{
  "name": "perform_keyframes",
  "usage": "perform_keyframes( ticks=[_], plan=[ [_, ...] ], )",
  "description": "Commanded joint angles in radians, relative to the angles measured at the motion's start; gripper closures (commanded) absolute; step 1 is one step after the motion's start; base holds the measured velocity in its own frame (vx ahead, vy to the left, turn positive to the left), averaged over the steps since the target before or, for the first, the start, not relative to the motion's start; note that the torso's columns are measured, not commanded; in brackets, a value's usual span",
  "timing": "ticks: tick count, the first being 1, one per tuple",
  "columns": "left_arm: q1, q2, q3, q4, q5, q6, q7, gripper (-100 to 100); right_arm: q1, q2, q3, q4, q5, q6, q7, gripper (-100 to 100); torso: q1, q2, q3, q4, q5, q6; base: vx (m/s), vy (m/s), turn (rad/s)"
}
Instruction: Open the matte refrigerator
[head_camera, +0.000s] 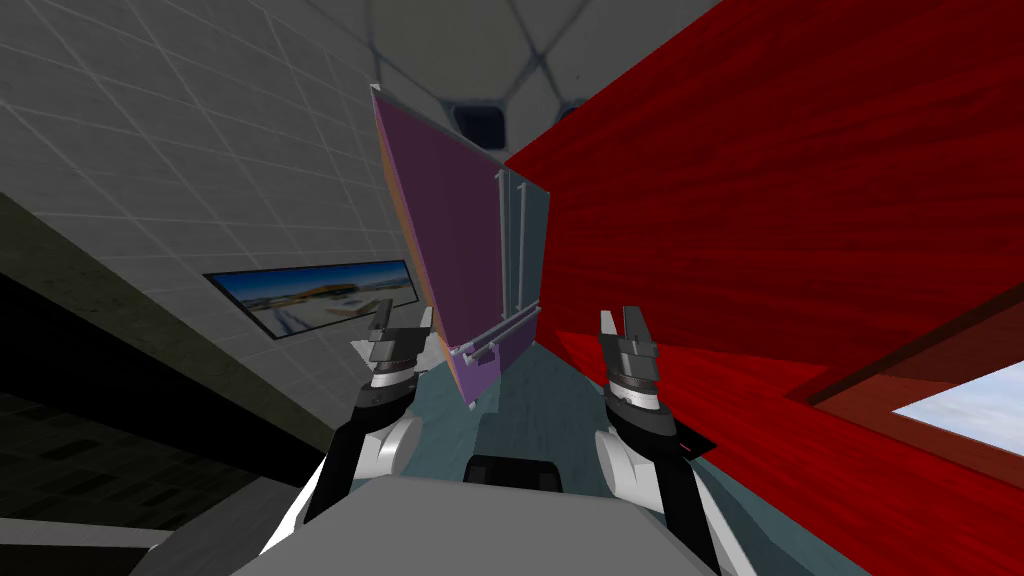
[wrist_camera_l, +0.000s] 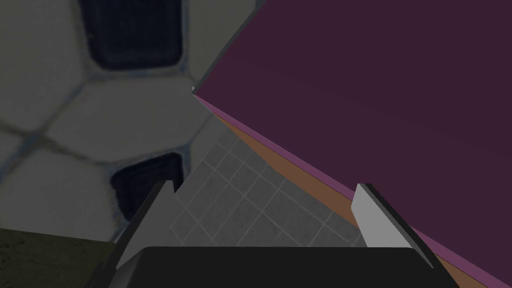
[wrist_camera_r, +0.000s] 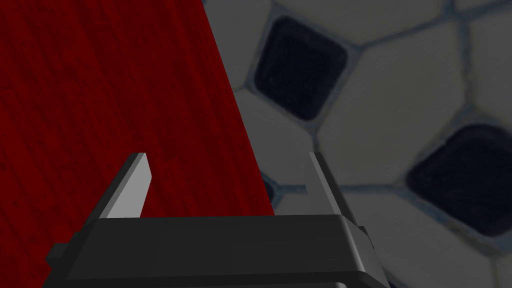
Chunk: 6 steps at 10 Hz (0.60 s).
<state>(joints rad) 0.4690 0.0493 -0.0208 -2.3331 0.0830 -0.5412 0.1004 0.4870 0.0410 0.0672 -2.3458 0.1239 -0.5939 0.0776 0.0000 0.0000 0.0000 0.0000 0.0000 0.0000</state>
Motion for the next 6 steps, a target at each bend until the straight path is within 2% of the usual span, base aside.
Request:
perform_keyframes(
  ticks=[1,6],
  plan=[
    [0.0,0.0,0.0,0.0,0.0,0.0,0.0,0,0.0,0.0,0.0,0.0,0.0,0.0,0.0,0,0.0,0.04,-0.082,0.041,0.0,0.0,0.0,0.0,0.0],
    [0.0,0.0,0.0,0.0,0.0,0.0,0.0,0,0.0,0.0,0.0,0.0,0.0,0.0,0.0,0,0.0,0.396,-0.792,0.396,0.0,0.0,0.0,0.0,0.0]
  ],
)
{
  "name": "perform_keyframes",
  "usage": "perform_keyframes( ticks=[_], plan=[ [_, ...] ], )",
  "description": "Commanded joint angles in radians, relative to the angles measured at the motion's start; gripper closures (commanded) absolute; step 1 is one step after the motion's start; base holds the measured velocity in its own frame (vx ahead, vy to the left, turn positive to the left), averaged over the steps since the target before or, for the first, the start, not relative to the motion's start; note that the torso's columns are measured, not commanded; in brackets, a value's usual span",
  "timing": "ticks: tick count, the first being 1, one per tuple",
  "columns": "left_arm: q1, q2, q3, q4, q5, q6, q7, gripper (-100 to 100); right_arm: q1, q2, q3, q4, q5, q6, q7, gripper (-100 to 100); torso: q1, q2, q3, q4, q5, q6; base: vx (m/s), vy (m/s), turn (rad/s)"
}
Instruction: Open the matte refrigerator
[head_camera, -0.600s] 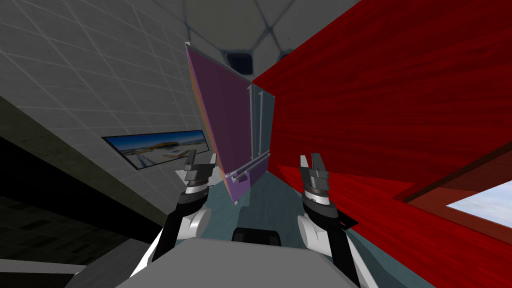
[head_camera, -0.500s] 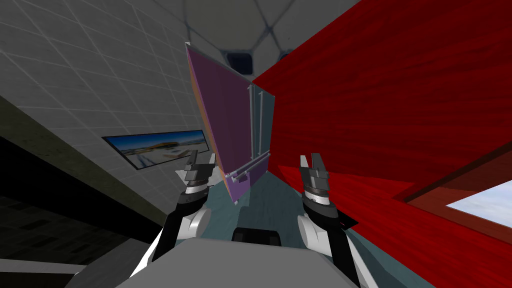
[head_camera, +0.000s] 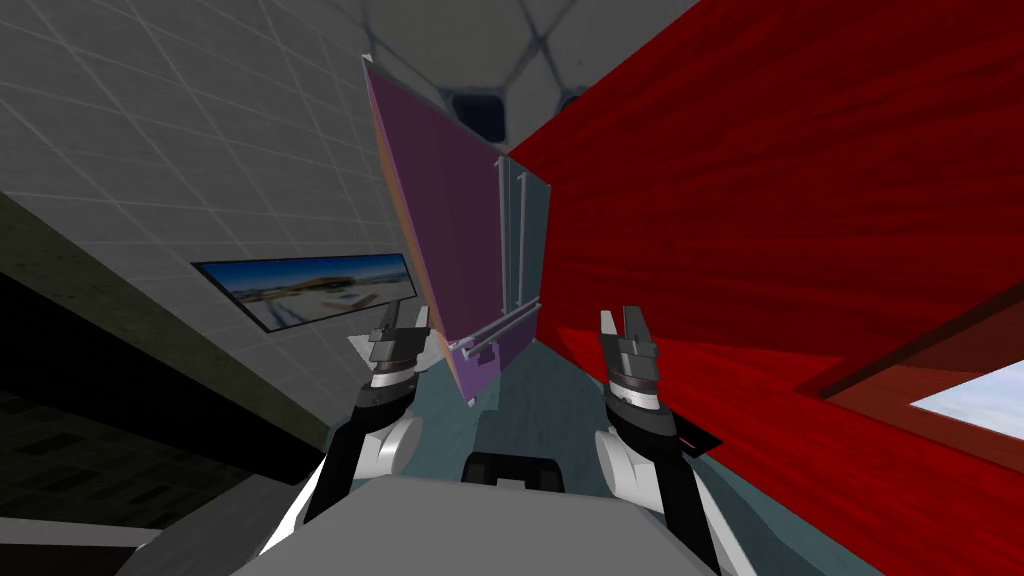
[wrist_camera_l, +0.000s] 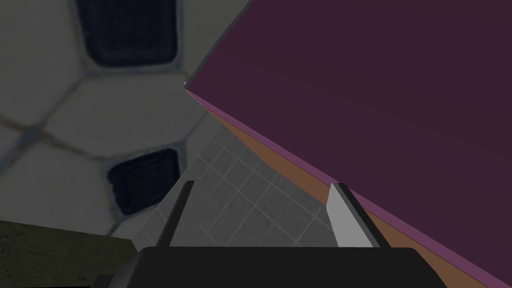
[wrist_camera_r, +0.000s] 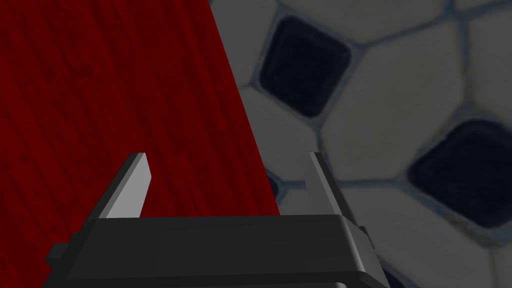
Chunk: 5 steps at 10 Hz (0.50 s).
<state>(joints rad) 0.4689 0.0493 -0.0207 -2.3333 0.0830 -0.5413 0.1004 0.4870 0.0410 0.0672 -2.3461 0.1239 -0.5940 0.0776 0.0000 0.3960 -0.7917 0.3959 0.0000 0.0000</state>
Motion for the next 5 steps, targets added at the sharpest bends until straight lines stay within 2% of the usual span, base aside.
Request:
perform_keyframes(
  ticks=[1,3,4,5],
  plan=[
    [0.0,0.0,0.0,0.0,0.0,0.0,0.0,0,0.0,0.0,0.0,0.0,0.0,0.0,0.0,0,0.0,0.074,-0.147,0.074,0.0,0.0,0.0,0.0,0.0],
    [0.0,0.0,0.0,0.0,0.0,0.0,0.0,0,0.0,0.0,0.0,0.0,0.0,0.0,0.0,0,0.0,0.222,-0.443,0.221,0.0,0.0,0.0,0.0,0.0],
    [-0.011,0.024,0.001,0.033,0.009,-0.013,0.002,-100,0.0,0.0,0.0,0.0,0.0,0.0,0.0,0,0.0,0.295,-0.59,0.295,0.0,0.0,0.048,-0.022,-0.008],
    [-0.016,0.033,0.002,0.049,0.013,-0.019,0.003,-100,0.0,0.0,0.0,0.0,0.0,0.0,0.0,0,-0.001,0.327,-0.66,0.328,0.0,0.0,0.084,-0.031,-0.007]
  ],
)
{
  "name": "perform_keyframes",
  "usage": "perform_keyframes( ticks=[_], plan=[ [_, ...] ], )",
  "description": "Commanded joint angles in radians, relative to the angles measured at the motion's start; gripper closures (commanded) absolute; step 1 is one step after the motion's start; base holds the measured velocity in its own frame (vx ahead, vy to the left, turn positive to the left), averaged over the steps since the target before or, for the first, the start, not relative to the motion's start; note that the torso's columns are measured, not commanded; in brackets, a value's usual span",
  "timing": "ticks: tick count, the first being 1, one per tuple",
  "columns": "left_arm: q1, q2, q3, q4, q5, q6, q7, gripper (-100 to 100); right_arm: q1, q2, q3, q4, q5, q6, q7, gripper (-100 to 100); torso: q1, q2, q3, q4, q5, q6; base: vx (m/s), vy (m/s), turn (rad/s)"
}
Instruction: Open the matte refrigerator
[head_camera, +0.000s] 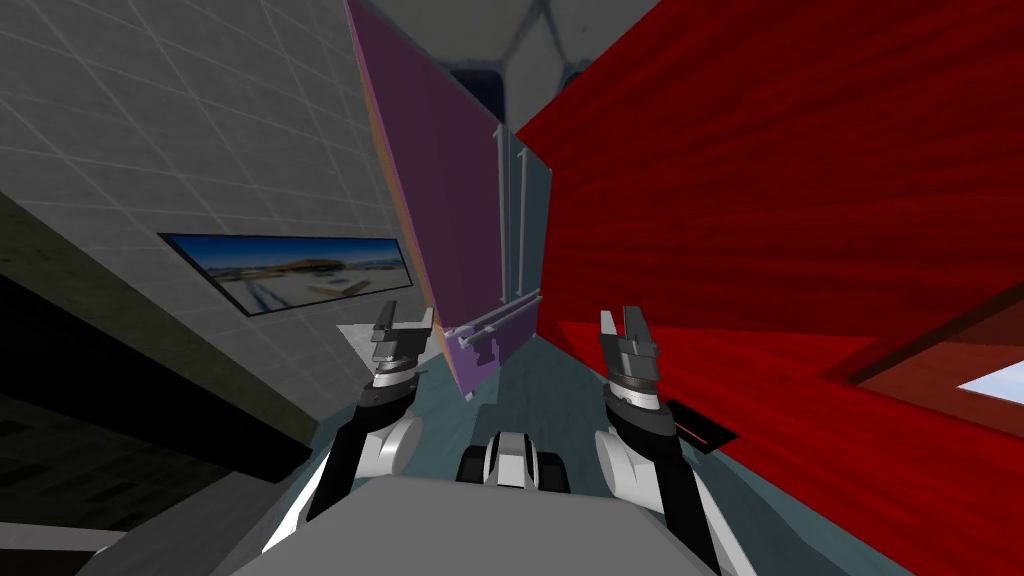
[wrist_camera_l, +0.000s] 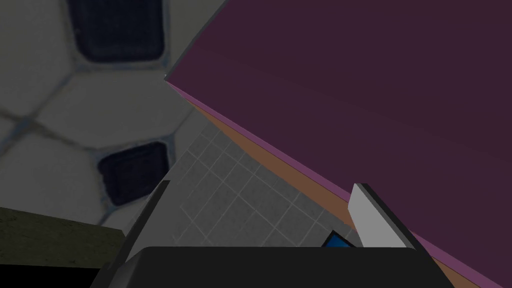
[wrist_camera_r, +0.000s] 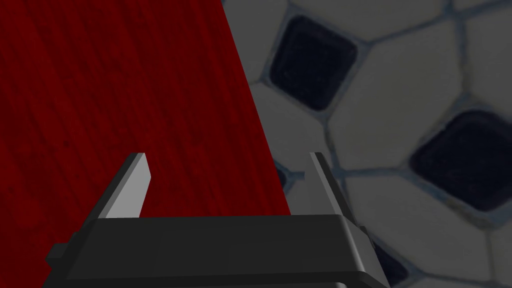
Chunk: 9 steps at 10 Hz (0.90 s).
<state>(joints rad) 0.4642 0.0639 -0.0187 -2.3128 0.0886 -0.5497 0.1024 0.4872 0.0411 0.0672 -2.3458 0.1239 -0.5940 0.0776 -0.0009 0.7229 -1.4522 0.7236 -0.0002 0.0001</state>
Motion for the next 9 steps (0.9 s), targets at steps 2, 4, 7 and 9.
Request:
perform_keyframes(
  ticks=[2,4,7,9],
  plan=[
    [-0.024,0.037,0.001,0.068,0.017,-0.025,0.003,-100,0.0,0.0,0.0,0.0,0.0,0.0,0.0,0,0.0,0.011,-0.025,0.012,0.0,0.0,0.086,-0.033,-0.006],
    [-0.04,0.055,0.002,0.116,0.03,-0.043,0.006,-100,0.0,0.0,0.0,0.0,0.0,0.0,0.0,0,0.001,0.015,-0.024,0.014,0.0,0.0,0.086,-0.042,-0.006],
    [-0.068,0.078,0.005,0.201,0.051,-0.075,0.01,-100,0.0,0.0,0.0,0.0,0.0,0.0,0.0,0,0.001,0.015,-0.024,0.014,0.0,0.0,0.107,-0.038,-0.009],
    [-0.089,0.091,0.007,0.264,0.068,-0.099,0.014,-100,0.0,0.0,0.0,0.0,0.0,0.0,0.0,0,0.001,0.014,-0.024,0.014,0.0,0.0,0.121,-0.056,-0.01]
  ],
)
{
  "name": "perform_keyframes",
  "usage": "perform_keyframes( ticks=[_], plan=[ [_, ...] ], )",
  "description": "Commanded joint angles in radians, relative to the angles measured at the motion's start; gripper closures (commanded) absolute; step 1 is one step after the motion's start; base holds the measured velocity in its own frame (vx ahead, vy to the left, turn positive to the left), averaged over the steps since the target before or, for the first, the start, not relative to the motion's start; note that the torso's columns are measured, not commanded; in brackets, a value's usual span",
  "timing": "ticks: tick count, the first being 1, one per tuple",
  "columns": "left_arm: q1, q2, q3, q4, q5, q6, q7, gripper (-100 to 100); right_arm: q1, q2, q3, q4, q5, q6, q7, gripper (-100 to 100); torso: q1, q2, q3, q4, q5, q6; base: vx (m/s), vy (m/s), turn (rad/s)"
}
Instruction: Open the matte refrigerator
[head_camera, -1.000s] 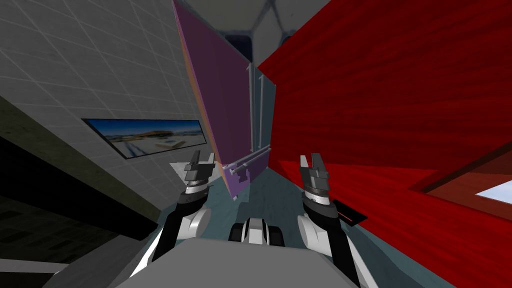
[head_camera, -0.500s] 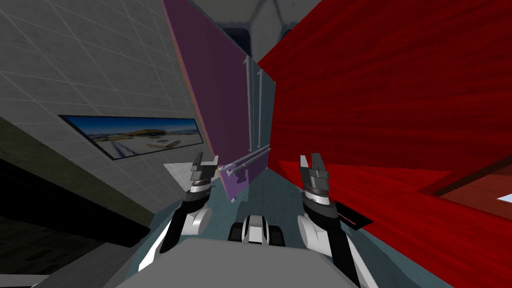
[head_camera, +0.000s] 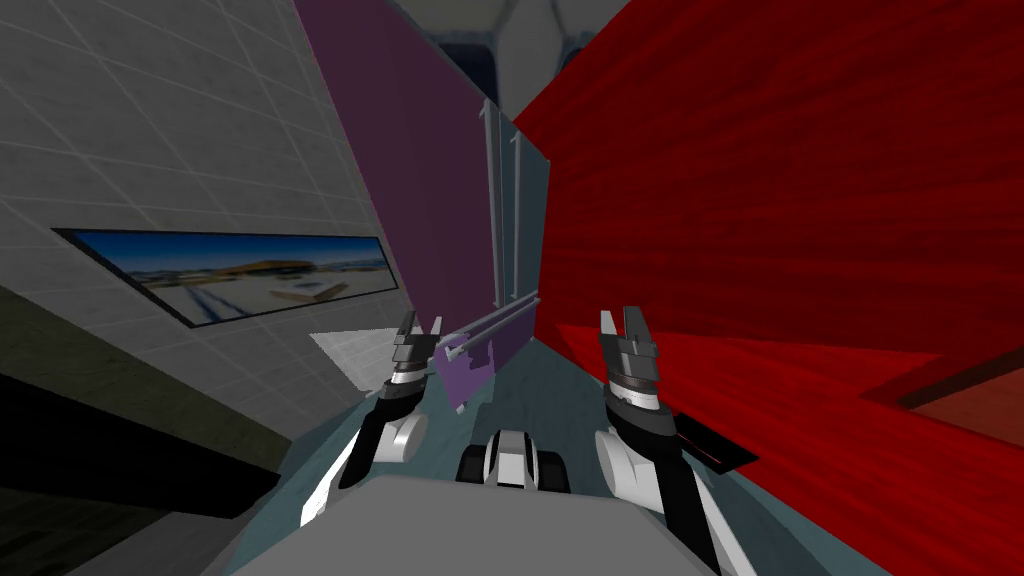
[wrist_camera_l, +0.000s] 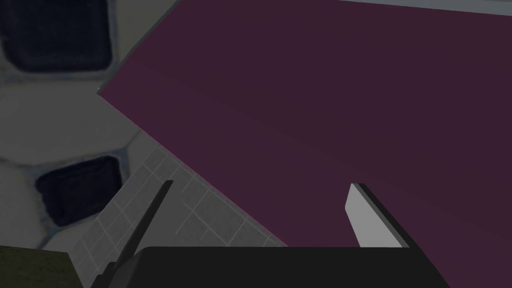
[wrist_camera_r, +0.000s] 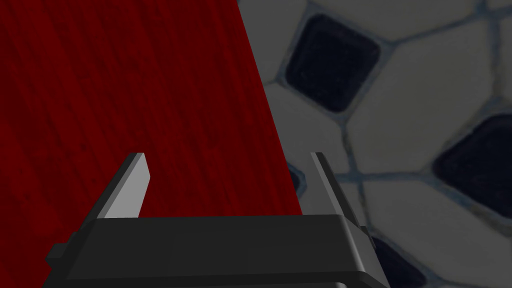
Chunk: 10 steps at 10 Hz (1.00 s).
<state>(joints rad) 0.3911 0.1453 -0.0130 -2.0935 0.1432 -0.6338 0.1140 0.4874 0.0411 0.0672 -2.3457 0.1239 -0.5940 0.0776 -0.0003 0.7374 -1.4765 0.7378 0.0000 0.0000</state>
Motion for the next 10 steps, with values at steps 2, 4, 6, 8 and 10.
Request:
perform_keyframes(
  ticks=[2,4,6,8,10],
  plan=[
    [-0.027,0.014,0.002,0.078,0.022,-0.028,0.004,-100,0.0,0.0,0.0,0.0,0.0,0.0,0.0,0,0.0,0.0,0.0,0.0,0.0,0.0,0.113,-0.041,-0.006],
    [-0.05,0.021,0.004,0.142,0.04,-0.055,0.008,-100,0.0,0.0,0.0,0.0,0.0,0.0,0.0,0,0.001,0.003,0.002,0.001,0.0,0.0,0.088,-0.043,-0.009],
    [-0.062,0.024,0.005,0.184,0.05,-0.069,0.01,-100,0.0,0.0,0.0,0.0,0.0,0.0,0.0,0,0.001,0.002,0.001,0.0,0.0,0.0,0.069,-0.037,-0.005],
    [-0.074,0.026,0.007,0.222,0.059,-0.083,0.012,-100,0.0,0.0,0.0,0.0,0.0,0.0,0.0,0,0.0,-0.002,-0.001,0.0,0.0,0.0,0.109,-0.035,-0.009],
    [-0.099,0.027,0.009,0.286,0.079,-0.112,0.016,-100,0.0,0.0,0.0,0.0,0.0,0.0,0.0,0,0.001,0.001,0.0,0.0,0.0,0.0,0.118,-0.033,-0.01]
  ],
)
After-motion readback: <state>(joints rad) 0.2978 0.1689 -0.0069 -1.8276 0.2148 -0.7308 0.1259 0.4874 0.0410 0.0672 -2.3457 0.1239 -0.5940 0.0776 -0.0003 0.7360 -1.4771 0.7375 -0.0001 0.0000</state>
